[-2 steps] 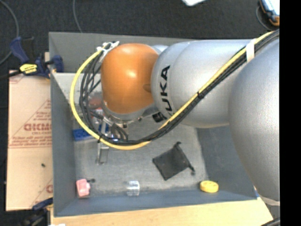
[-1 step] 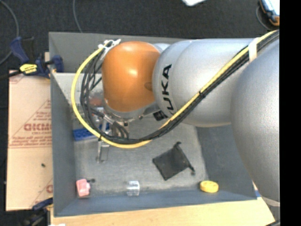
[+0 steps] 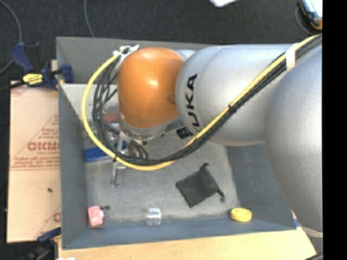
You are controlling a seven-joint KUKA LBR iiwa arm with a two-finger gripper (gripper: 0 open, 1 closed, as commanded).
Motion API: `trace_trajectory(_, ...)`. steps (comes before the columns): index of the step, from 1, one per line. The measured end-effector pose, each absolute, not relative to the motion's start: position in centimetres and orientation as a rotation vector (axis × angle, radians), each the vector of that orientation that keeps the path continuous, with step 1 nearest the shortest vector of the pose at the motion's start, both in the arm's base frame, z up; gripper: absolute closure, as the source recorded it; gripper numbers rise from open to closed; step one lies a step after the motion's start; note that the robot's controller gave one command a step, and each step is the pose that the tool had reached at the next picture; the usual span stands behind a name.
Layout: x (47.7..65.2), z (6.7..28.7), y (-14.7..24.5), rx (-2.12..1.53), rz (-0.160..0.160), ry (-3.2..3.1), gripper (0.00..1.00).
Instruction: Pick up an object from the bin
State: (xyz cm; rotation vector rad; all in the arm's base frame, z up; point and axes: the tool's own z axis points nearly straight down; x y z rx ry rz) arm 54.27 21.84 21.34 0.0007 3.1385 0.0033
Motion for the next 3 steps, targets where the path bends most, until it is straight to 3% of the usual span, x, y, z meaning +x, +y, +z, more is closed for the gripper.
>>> trace_trajectory(1, 52.4, 21.5, 17.9, -0.287, 0.001, 3.127, 0.0)
trace_trajectory(2, 50.5, 20.3, 15.3, 0.002, 0.005, 3.136, 0.0)
trace_trajectory(3, 50.4, 19.7, 15.0, 0.037, 0.003, 3.138, 0.0)
